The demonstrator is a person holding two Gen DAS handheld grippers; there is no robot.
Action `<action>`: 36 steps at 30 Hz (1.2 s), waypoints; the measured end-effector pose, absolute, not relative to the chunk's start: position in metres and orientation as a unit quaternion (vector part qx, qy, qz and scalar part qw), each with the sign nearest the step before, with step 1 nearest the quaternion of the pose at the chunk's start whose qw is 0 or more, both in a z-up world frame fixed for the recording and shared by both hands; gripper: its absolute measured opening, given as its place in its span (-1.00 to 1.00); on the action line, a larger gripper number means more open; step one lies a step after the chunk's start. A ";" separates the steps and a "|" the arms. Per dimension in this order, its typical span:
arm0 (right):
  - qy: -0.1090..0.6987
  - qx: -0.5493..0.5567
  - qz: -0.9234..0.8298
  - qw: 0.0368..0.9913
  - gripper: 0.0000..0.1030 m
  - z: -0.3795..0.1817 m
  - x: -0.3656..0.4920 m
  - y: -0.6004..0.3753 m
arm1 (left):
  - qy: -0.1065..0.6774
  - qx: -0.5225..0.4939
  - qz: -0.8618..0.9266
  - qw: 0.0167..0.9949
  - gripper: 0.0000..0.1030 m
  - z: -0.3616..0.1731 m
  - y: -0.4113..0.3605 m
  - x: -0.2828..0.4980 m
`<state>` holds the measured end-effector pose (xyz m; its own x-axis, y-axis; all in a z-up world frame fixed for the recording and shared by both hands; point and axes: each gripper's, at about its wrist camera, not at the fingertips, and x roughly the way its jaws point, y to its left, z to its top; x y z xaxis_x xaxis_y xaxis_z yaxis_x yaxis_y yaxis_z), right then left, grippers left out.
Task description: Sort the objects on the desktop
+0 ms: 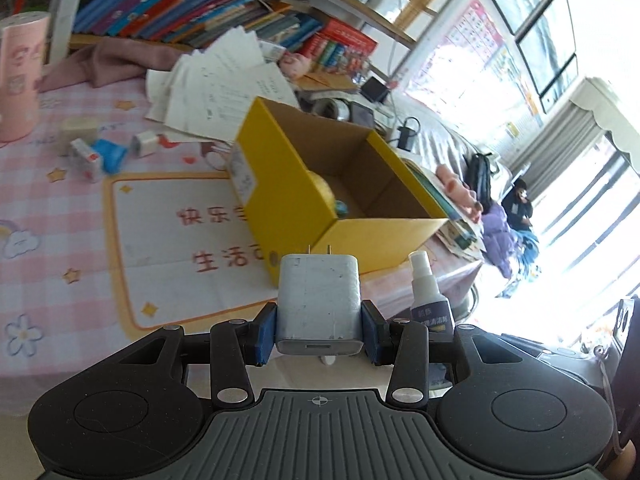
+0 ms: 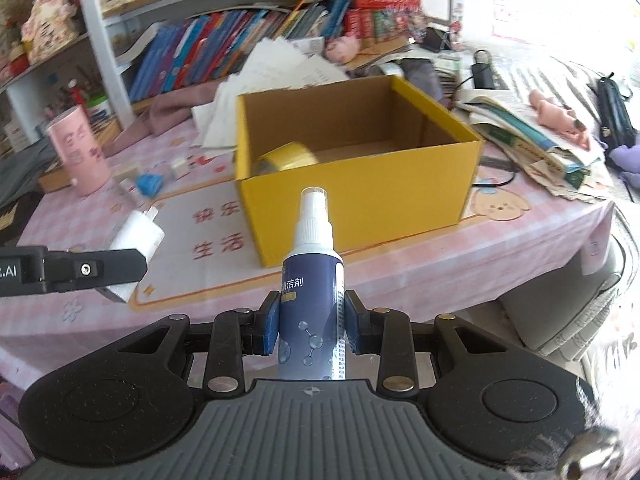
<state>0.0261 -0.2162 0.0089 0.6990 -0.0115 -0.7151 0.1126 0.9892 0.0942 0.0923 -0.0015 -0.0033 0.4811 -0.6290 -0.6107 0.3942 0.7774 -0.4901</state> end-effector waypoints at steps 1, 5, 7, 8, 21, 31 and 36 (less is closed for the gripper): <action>0.387 0.067 -0.036 0.919 -0.41 0.009 0.026 -0.219 | 0.409 -0.140 -0.305 0.848 -0.19 -0.003 -0.005 0.093; 0.387 0.068 -0.045 0.918 -0.41 0.008 0.026 -0.229 | 0.407 -0.129 -0.321 0.846 -0.19 -0.002 -0.022 0.096; 0.385 0.069 -0.052 0.919 -0.41 0.008 0.025 -0.235 | 0.406 -0.125 -0.329 0.844 -0.19 -0.001 -0.029 0.099; 0.384 0.071 -0.056 0.919 -0.41 0.008 0.025 -0.239 | 0.405 -0.123 -0.333 0.843 -0.19 -0.001 -0.032 0.100; 0.333 0.082 -0.101 0.934 -0.41 0.021 0.036 -0.280 | 0.348 -0.049 -0.396 0.848 -0.19 0.020 -0.090 0.110; 0.279 0.040 -0.073 0.957 -0.41 0.042 0.086 -0.306 | 0.291 -0.047 -0.386 0.874 -0.19 0.034 -0.117 0.138; 0.272 0.015 -0.045 0.961 -0.41 0.047 0.114 -0.319 | 0.289 -0.063 -0.357 0.886 -0.19 0.033 -0.127 0.161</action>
<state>0.1139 -0.3189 0.0465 0.8476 -0.0795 -0.5246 0.0954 0.9954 0.0034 0.1607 -0.1270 0.0329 0.5786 -0.6687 -0.4670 0.5954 0.7376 -0.3184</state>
